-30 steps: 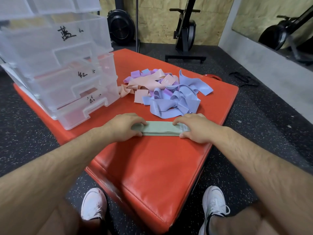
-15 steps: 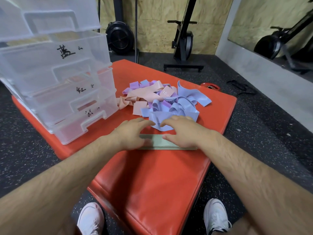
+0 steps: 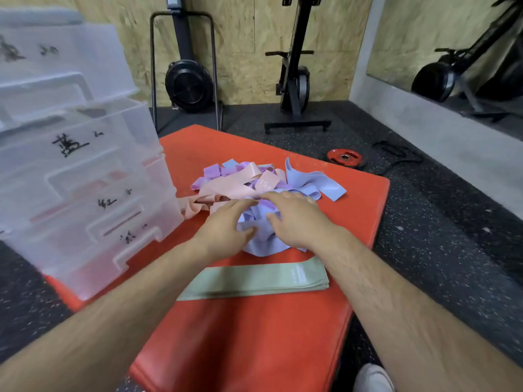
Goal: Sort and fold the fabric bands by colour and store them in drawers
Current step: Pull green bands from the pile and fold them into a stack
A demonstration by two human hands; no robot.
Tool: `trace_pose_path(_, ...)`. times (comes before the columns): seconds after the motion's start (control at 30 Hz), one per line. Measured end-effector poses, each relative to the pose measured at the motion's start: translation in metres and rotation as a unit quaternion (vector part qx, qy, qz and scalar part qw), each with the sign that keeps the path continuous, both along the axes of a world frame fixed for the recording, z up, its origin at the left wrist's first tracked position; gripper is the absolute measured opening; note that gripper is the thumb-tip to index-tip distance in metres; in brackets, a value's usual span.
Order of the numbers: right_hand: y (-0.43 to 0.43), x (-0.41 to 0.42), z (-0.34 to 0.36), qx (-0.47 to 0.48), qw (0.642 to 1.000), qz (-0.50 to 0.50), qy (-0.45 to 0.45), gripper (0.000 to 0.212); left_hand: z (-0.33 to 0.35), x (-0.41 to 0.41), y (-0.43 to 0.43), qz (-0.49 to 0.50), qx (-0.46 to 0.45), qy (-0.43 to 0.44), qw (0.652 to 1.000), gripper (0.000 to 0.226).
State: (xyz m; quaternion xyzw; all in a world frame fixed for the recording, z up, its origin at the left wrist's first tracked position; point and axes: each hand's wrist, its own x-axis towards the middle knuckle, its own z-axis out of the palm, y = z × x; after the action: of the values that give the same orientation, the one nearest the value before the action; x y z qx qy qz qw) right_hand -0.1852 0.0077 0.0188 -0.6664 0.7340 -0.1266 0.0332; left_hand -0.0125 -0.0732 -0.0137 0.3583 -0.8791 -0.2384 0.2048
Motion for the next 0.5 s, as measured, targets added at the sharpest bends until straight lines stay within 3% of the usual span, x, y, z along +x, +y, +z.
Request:
trace_pose_path(0.27, -0.053, -0.038, -0.017, -0.093, 0.989, -0.084, -0.076, 0.051, 0.017, -0.091, -0.097, 0.0, -0.067, -0.061, 0.996, 0.043)
trace_pose_path(0.4, -0.075, -0.047, -0.032, -0.059, 0.983, -0.133, -0.114, 0.056, 0.017, -0.133, -0.139, 0.039, -0.074, -0.124, 0.989, 0.052)
trace_pose_path(0.5, -0.09, -0.045, -0.042, -0.044, 0.976, -0.16, -0.143, 0.058, 0.013, -0.16, -0.179, 0.054, -0.03, -0.133, 0.989, 0.04)
